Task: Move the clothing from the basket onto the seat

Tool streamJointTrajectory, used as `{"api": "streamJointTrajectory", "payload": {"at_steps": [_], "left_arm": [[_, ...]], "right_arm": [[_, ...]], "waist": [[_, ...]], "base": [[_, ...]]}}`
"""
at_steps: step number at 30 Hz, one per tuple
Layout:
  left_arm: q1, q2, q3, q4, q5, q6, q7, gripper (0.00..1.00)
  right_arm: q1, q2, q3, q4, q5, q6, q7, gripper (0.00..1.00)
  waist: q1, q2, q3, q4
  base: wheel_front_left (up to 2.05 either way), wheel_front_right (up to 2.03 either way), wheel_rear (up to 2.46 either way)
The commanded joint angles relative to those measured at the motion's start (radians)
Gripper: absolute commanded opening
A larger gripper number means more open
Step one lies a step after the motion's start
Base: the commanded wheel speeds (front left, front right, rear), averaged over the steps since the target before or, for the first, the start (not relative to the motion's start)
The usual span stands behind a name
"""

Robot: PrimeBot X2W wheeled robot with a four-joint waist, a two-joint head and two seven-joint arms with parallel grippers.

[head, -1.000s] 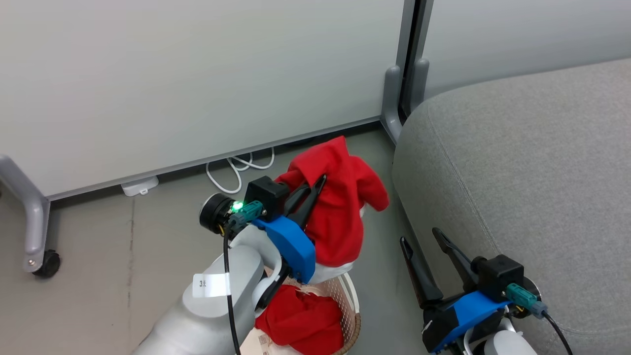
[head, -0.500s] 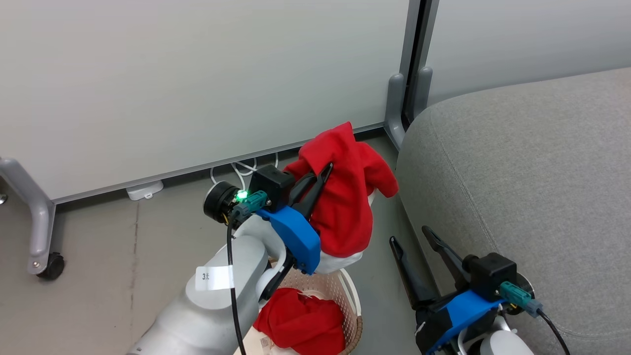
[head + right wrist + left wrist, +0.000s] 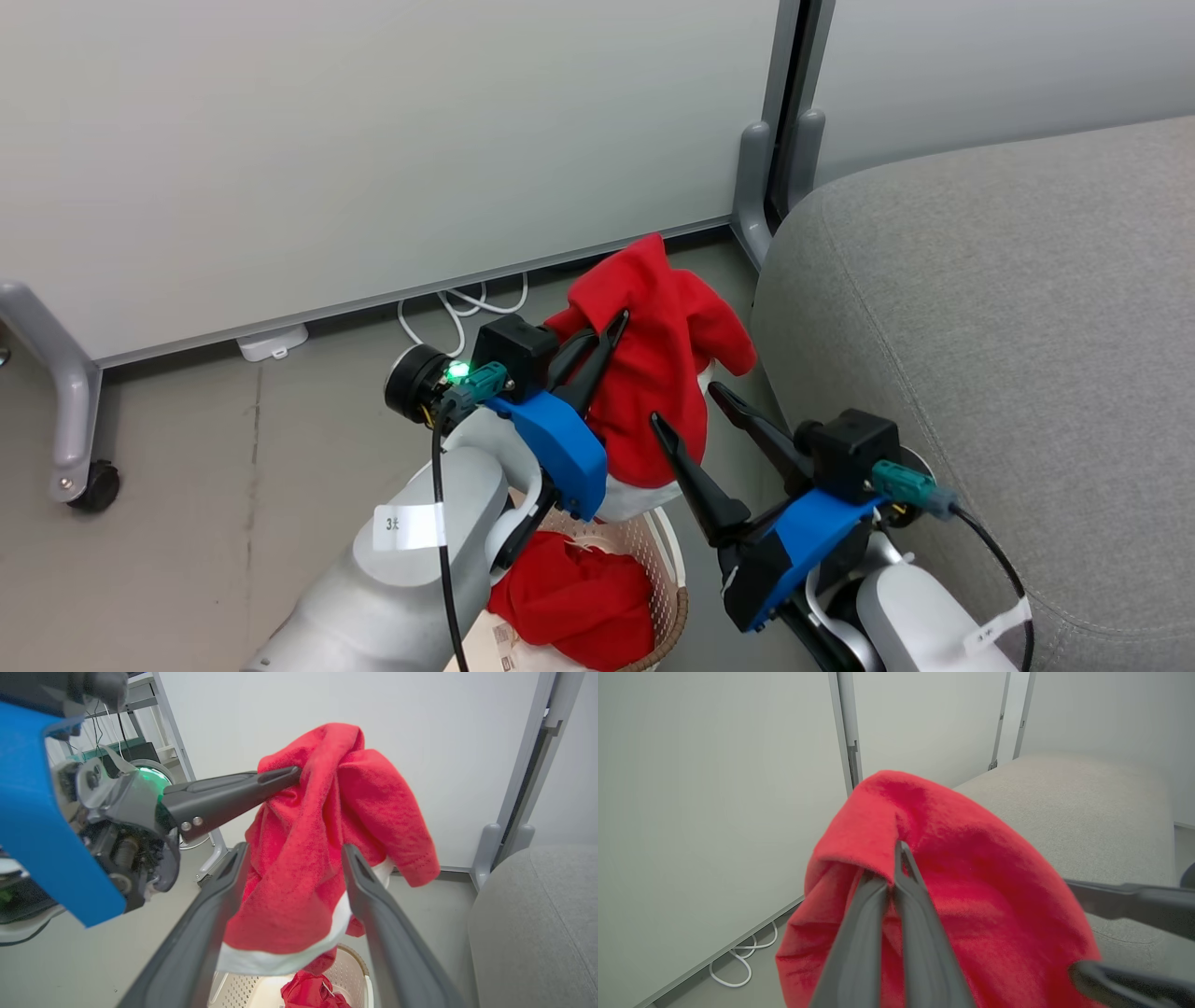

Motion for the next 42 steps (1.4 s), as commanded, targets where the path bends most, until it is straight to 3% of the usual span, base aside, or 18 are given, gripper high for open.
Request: {"api": "streamJointTrajectory", "payload": {"at_steps": [1,14,15,16,17,18,35,36,37,38,39,42], "left_arm": [[-0.006,0.001,-0.003,0.001,0.007,-0.002,-0.005,0.0],[-0.041,-0.005,-0.026,-0.009,-0.005,-0.002,-0.005,0.0],[-0.043,-0.006,-0.028,-0.011,-0.006,-0.002,-0.005,0.0],[-0.044,-0.006,-0.03,-0.013,-0.007,-0.002,-0.005,0.0],[-0.045,-0.006,-0.032,-0.015,-0.008,-0.002,-0.005,0.0],[-0.046,-0.007,-0.033,-0.017,-0.01,-0.002,-0.005,0.0],[-0.023,0.0,-0.018,-0.013,-0.016,-0.002,-0.005,0.0],[-0.02,0.0,-0.019,-0.012,-0.017,-0.002,-0.005,0.07],[-0.019,-0.001,-0.019,-0.012,-0.019,-0.002,-0.005,0.25],[-0.018,-0.001,-0.019,-0.012,-0.02,-0.002,-0.005,0.69],[-0.017,-0.002,-0.017,-0.013,-0.021,-0.002,-0.005,1.0],[-0.01,-0.002,-0.01,-0.013,-0.023,-0.002,-0.005,1.0]], "right_arm": [[-0.024,-0.003,0.008,0.016,0.016,0.0,0.013,1.0],[-0.189,-0.002,0.054,0.271,0.06,0.0,0.034,1.0],[-0.199,-0.003,0.063,0.289,0.068,0.0,0.031,0.8],[-0.21,-0.003,0.072,0.307,0.073,0.0,0.029,0.35],[-0.221,-0.003,0.079,0.321,0.079,0.0,0.021,0.05],[-0.231,-0.003,0.085,0.335,0.085,0.0,0.014,0.0],[-0.286,-0.003,0.144,0.458,0.144,0.0,-0.076,0.0],[-0.288,-0.003,0.146,0.462,0.146,0.0,-0.081,0.0],[-0.29,-0.003,0.148,0.466,0.149,0.0,-0.084,0.0],[-0.293,-0.003,0.15,0.469,0.151,0.0,-0.086,0.0],[-0.295,-0.003,0.151,0.472,0.151,0.0,-0.09,0.0],[-0.296,-0.003,0.156,0.481,0.154,0.0,-0.097,0.0]], "waist": [[0.0,-0.0001,0.006,0.004],[0.0,-0.0001,0.041,0.031],[0.0,-0.0001,0.042,0.033],[0.0,-0.0001,0.042,0.035],[0.0,-0.0001,0.042,0.036],[0.0,-0.0001,0.041,0.037],[0.0,-0.0001,0.02,0.023],[0.0,-0.0001,0.018,0.022],[0.0,-0.0001,0.017,0.022],[0.0,-0.0001,0.015,0.022],[0.0,-0.0001,0.014,0.022],[0.0,-0.0001,0.01,0.021]], "base": [[0.0,0.0,0.0],[0.0,0.0,0.0],[0.0,0.0,0.0],[0.0,0.0,0.0],[0.0,0.0,0.0],[0.0,0.0,0.0],[0.0,0.0,0.0],[0.0,0.0,0.0],[0.0,0.0,0.0],[0.0,0.0,0.0],[0.0,0.0,0.0],[0.0,0.0,0.0]]}}
